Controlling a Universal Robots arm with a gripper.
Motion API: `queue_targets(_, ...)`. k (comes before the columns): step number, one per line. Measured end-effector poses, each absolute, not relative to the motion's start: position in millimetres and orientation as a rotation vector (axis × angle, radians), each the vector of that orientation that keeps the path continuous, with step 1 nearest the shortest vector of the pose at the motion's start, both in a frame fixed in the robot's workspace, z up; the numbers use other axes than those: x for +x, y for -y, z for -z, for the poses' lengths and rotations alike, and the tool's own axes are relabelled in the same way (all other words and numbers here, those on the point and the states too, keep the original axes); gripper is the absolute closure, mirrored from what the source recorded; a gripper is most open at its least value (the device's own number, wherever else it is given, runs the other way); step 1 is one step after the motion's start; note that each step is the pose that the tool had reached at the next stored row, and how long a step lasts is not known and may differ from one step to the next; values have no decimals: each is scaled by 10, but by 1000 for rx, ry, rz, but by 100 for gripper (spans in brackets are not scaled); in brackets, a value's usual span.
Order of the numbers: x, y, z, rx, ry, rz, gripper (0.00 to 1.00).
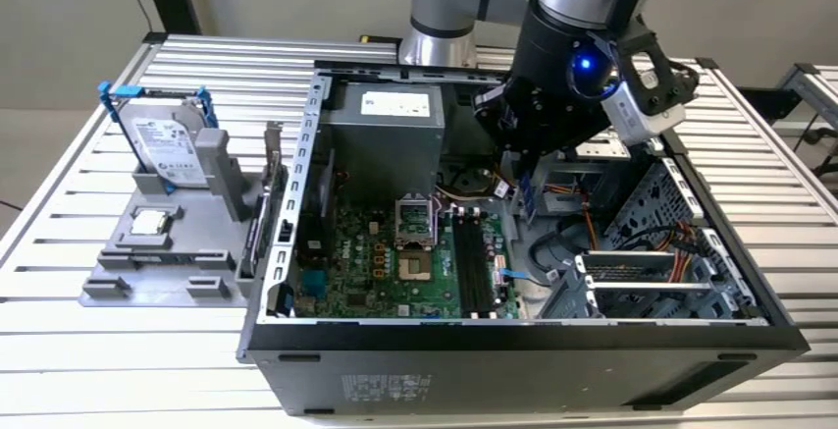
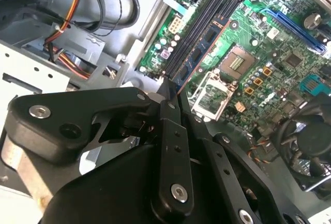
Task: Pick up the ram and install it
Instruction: 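Insert the ram into the slot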
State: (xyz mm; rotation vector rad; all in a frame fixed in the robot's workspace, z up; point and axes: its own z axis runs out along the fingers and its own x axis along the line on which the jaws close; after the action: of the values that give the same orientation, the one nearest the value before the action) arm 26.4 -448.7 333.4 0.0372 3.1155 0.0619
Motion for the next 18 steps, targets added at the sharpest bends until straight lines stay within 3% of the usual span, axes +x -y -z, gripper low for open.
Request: queue_targets(18, 257, 4533, -3052, 56, -3115, -61, 100)
